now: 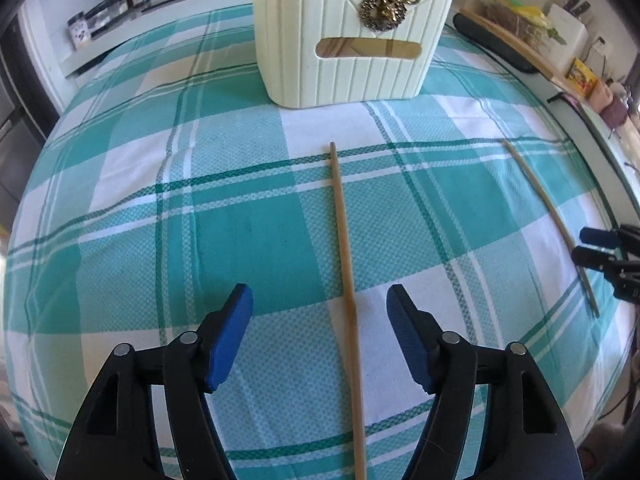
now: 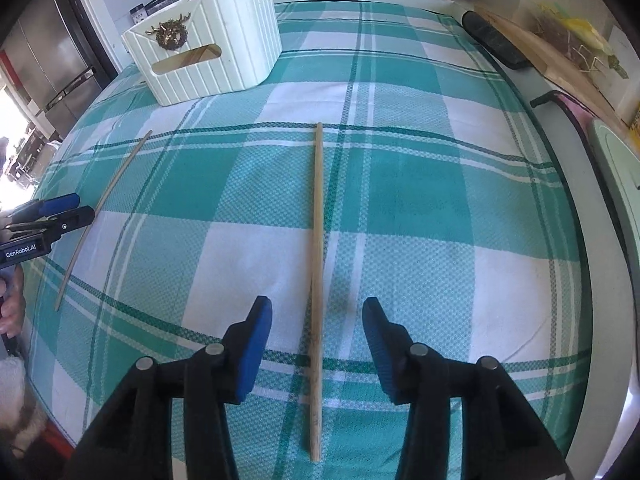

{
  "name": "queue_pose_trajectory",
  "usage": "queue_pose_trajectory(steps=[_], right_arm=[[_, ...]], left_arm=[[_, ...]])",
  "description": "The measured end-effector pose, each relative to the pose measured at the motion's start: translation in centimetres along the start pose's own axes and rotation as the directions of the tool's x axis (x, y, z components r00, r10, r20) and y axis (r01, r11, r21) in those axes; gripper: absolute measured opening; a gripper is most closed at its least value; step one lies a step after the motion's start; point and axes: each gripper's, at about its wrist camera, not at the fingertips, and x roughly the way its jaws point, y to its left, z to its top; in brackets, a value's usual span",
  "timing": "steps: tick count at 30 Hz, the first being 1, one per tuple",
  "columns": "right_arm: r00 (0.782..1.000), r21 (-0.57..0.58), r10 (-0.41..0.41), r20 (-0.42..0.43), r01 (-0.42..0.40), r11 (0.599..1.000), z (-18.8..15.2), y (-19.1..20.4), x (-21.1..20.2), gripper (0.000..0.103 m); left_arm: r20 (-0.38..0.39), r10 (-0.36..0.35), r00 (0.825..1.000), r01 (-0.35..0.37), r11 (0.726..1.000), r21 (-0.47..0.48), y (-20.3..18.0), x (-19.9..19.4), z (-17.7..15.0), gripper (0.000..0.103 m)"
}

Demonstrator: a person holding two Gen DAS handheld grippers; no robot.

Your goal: Organize utensils

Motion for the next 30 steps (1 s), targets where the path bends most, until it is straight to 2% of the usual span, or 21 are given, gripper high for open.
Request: queue_pose_trajectory(steps=[4,8,10,17,22,25,26,28,29,30], right_arm=[[1.000,-0.031,-0.013,-0.019,0.012,0.999,1.0,0.6,0.7,0.048],[0.999,-0.050,-0.036,-0.038,0.034,0.998,2.1,0.8,1.9,0.048],[0.998,-0.070,-0.052,-0.021,0.050,0.996,2.8,1.1,2.2,0.048],[0.999,-0.072,-0.043,0.022,0.044,0.996,3.3,0.9,2.6,0.049],[0.999,-0.073,-0.040,0.029,0.042,0.996,3.3,0.9,2.7,0.049],[0.999,-0.080,-0.046,0.015,0.047,0.996,3.6,0.9,2.8,0.050],[0.999,-0.081,-0.046,0.006,0.047,0.996,4.0,1.0,3.0,0.052],[0.999,-0.064,-0.039,-0.002,0.039,0.997,5.3,1.1,3.4,0.052],[1.000,-0.049,-0.031,-0.002,0.030,0.998,6.1,1.1,3.8,0.045],[1.000,-0.041,-0.024,0.003,0.025,0.999,6.8,1.1,4.1,0.030]], left_arm=[[-0.011,0.040,0.999,-0.039,0.998,0.049,-0.5,0.9,0.6,0.071],[-0.020,0.062,0.998,-0.061,0.997,0.044,-0.1,1.3,1.8,0.073],[-0.013,0.079,0.997,-0.078,0.996,0.039,0.2,1.4,1.9,0.073],[0.006,0.088,0.996,-0.088,0.996,0.028,0.1,1.3,1.6,0.073],[0.017,0.103,0.995,-0.103,0.994,0.045,-0.3,1.3,1.6,0.073],[0.006,0.082,0.997,-0.082,0.996,0.030,-0.2,1.6,2.0,0.070],[0.000,0.066,0.998,-0.066,0.998,0.024,-0.2,1.7,2.2,0.063],[-0.011,0.031,0.999,-0.031,0.999,0.037,-0.9,1.8,2.9,0.036],[-0.016,0.023,1.000,-0.022,0.999,0.046,-1.3,1.8,3.3,0.007],[-0.021,0.015,1.000,-0.014,0.999,0.050,-1.7,1.9,3.5,0.004]])
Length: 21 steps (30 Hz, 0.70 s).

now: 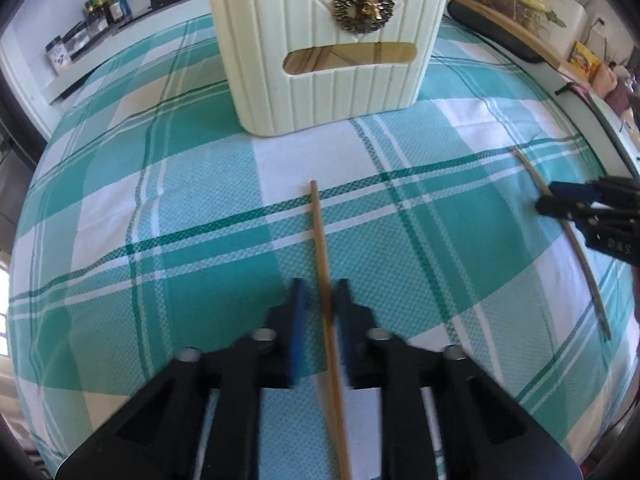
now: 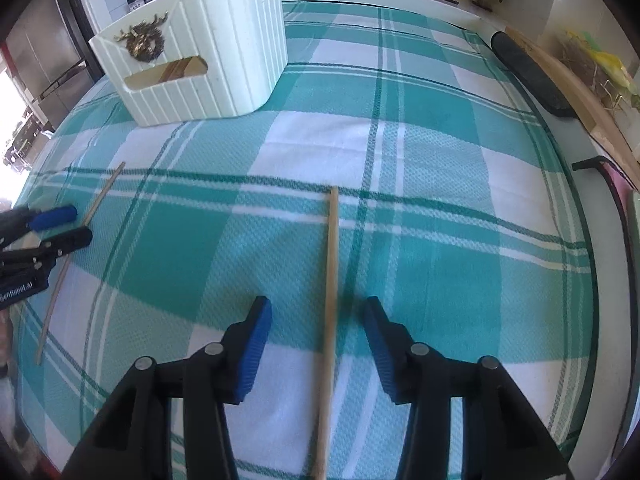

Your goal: Organize utensils

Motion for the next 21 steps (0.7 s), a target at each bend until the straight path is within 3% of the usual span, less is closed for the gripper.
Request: queue_pose_trajectory(steps=[2,4,6,8,10,16,21], right_arm=[[1.000,-0.004,-0.006,0.015,0.006,1.000,1.4,0.1,0.5,0.007],[0.999,0.045,0.047,0.028,-0.048,0.998,2.2,-0.2,0.5,0.007],[0.989,0.071,0.099,0.112,-0.108,0.992,2.2,-0.2,-1.5,0.007],[0.965,0.065,0.140,0.220,-0.158,0.985,1.9,0.1,-4.6,0.007],[0.929,0.044,0.165,0.333,-0.190,0.981,1.7,0.5,-8.5,0.007],[0.772,-0.032,0.180,0.609,-0.203,0.979,3.6,2.2,-17.3,0.007],[0.601,-0.025,0.149,0.785,-0.209,0.978,7.3,2.7,-20.4,0.007]], left_arm=[[0.010,-0.019,1.000,0.019,1.000,-0.001,-0.3,-0.2,0.3,0.004],[0.060,-0.050,0.997,0.050,0.999,-0.012,0.0,-1.6,0.2,0.004],[0.148,-0.076,0.986,0.081,0.996,-0.028,0.7,-4.4,0.1,0.004],[0.244,-0.106,0.964,0.122,0.991,-0.053,1.5,-7.9,0.3,0.004],[0.340,-0.125,0.932,0.159,0.985,-0.073,2.4,-11.2,0.8,0.004],[0.597,-0.116,0.794,0.245,0.960,-0.139,5.7,-19.2,4.3,0.004],[0.722,-0.042,0.691,0.262,0.945,-0.197,8.2,-21.2,8.0,0.004]])
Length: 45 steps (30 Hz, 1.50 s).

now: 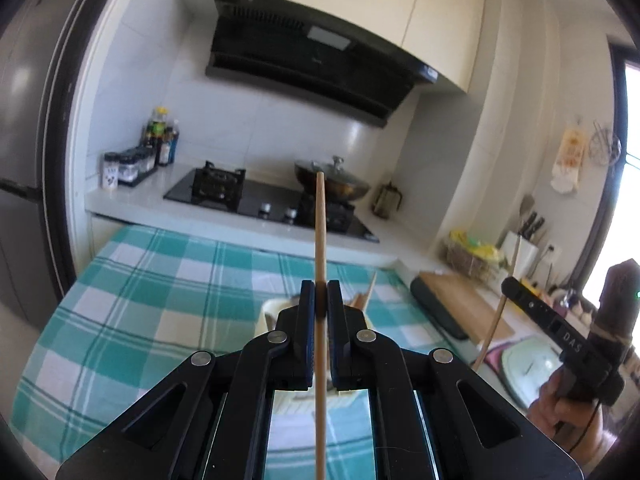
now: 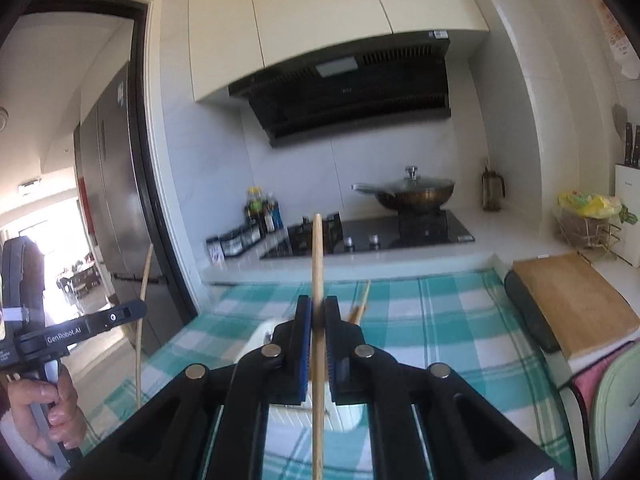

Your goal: Organize utensils

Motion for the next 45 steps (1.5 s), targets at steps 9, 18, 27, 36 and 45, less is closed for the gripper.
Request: queue_pose_trajectory(steps=[9,18,27,36,45], right_arm=[[0.985,0.040,-0.018,0.173,0.011,0.999,3.5,0.0,6.8,0.007],[0.992,0.002,-0.036,0.118,0.036,0.999,2.5,0.0,12.9,0.007],[0.970,-0.020,0.024,-0.243,-0.030,0.999,-1.9,-1.2,18.3,0.008],[0.930,0.126,0.035,-0.367,0.013,0.992,-3.5,-2.2,10.7,0.057],[0.919,-0.019,-0.072,-0.387,0.070,0.997,-5.3,4.0,-6.4,0.090]], left_arm=[[0.126,0.067,0.990,-0.064,0.998,-0.022,0.6,7.0,2.7,0.004],[0.100,0.151,0.984,-0.150,0.989,-0.019,1.2,14.3,1.2,0.004],[-0.179,0.144,0.973,-0.131,0.988,0.085,1.7,18.0,-3.1,0.023],[-0.261,0.161,0.952,-0.131,0.983,0.129,0.2,6.9,-6.0,0.101],[-0.240,0.303,0.922,-0.220,0.923,0.317,-6.5,-5.7,-10.4,0.103]])
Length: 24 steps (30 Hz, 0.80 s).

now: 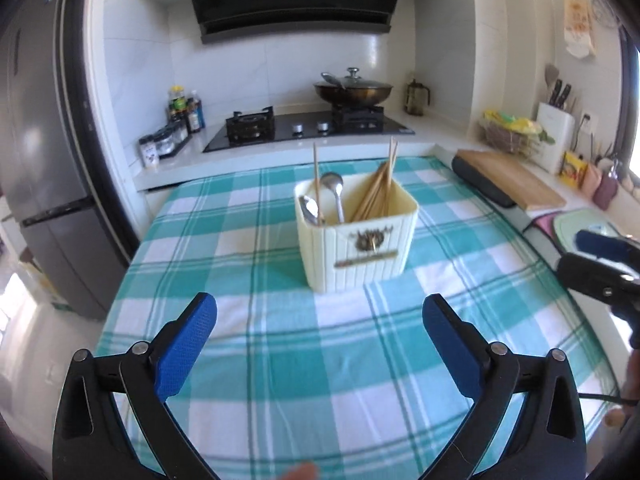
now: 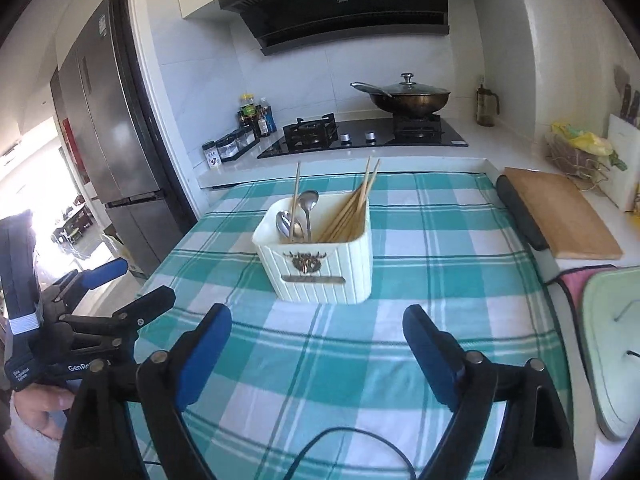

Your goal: Organize utensils

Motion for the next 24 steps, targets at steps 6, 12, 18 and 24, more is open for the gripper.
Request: queue_pose_trajectory(steps=[6,12,18,24], right_arm=[[0.990,-0.048,-0.131,0.046,0.133,0.990,-2.8,1.4,-4.1,0.090],[0.989,-0.040,-0.144,0.046,0.146,0.988,-3.7,1.8,-4.0,0.090],[0.988,-0.063,-0.145,0.055,0.149,0.987,-3.9,2.9,-4.0,0.090],[0.989,-0.072,-0.131,0.065,0.136,0.988,-4.0,3.5,-4.3,0.090]], left_arm=[[0.002,0.031,1.000,-0.031,1.000,0.000,-2.2,-3.4,-2.2,0.103],[0.029,0.117,0.993,-0.116,0.993,-0.020,-2.1,-5.1,-2.6,0.103],[0.010,0.091,0.996,-0.090,0.994,-0.062,-0.9,-5.4,-2.3,0.103],[0.016,0.068,0.998,-0.066,0.996,-0.067,-0.7,-5.5,-2.4,0.103]])
